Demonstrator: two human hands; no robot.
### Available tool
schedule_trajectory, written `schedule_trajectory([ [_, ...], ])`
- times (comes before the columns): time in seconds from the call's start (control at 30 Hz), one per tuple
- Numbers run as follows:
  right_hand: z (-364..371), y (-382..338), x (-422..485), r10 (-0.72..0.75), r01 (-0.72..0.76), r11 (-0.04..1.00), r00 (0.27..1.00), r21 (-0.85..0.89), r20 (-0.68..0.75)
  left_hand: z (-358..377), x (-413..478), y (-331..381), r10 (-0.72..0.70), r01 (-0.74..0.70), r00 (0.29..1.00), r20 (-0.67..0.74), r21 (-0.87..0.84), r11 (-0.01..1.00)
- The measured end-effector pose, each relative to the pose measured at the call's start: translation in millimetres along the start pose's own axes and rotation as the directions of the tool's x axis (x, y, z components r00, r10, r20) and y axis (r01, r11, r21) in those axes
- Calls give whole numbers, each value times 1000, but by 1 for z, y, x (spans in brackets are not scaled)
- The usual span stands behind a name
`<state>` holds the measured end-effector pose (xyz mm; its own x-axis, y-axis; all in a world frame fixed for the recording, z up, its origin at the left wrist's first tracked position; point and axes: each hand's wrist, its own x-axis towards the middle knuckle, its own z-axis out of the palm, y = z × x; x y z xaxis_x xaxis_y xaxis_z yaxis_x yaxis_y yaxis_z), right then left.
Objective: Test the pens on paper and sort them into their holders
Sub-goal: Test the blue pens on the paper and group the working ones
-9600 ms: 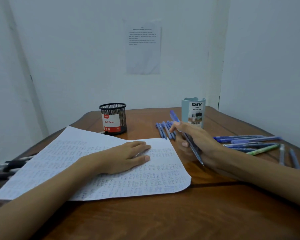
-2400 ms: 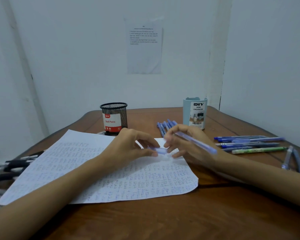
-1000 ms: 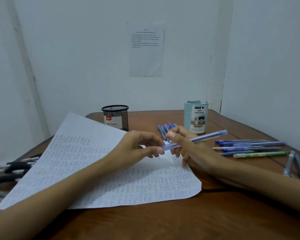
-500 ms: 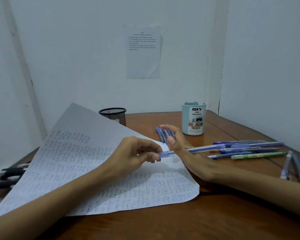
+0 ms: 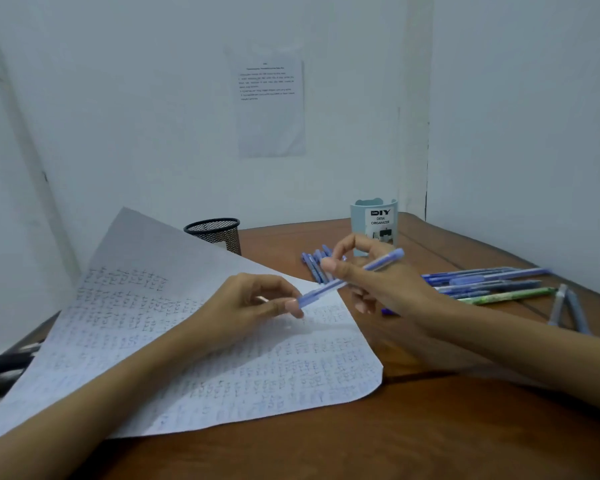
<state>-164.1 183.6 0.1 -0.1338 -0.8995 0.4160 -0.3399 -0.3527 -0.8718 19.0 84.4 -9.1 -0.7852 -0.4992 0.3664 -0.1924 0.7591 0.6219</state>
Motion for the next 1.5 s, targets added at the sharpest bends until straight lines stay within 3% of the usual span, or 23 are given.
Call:
schedule_trajectory([
  [0.07,-10,-8,3,-6,6,1000,999,5,-54,-5,-3,-5,-49,50,999,-7,161,986],
  [0.13,-21,-11,15,-13,16,1000,990,23,-140,-10,-6,-11,-136,83,985,109,391,917],
  [0.17,-25,-11,23,-32,26,999,985,-34,-169,-11,-7,-14,-198,95,964,175,469,878],
  [0.23,-32,-6,42,-121,64,947,979,-314,-166,-10,-8,-17,-300,133,921,246,527,839],
  [0.3,-33,6,59,-236,138,741,970,-657,-62,-8,-8,-14,-331,158,908,257,523,837],
  [0.33,-32,13,67,-264,179,561,964,-808,31,-7,-8,-11,-338,161,905,257,530,833],
  [0.4,-27,30,81,-207,261,208,954,-943,218,-7,-8,-7,-349,160,898,268,541,826],
  [0.43,-25,37,87,-155,278,111,953,-954,259,-8,-9,-5,-356,156,890,285,542,826],
  [0.6,-18,54,101,-12,299,-78,954,-951,300,-10,-10,0,-386,144,852,355,550,823],
  [0.7,-20,57,103,33,287,-90,958,-954,285,-9,-10,1,-392,133,846,361,569,811],
  [0.93,-46,26,71,30,260,11,965,-966,260,-5,-11,2,-399,134,847,352,585,800],
  [1.13,-102,-6,33,262,81,108,959,-991,107,-3,-12,3,-342,107,862,374,526,844],
  [1.2,-118,-4,25,337,61,212,932,-975,131,0,-12,7,-340,107,859,384,513,851],
  [1.3,-126,0,9,322,14,562,917,-827,234,3,-13,11,-324,97,870,372,514,852],
  [1.37,-120,5,0,276,25,654,923,-756,269,2,-14,12,-315,91,876,365,516,852],
  [1.5,-105,23,0,192,164,513,935,-843,299,3,-17,17,-293,81,871,394,473,877],
])
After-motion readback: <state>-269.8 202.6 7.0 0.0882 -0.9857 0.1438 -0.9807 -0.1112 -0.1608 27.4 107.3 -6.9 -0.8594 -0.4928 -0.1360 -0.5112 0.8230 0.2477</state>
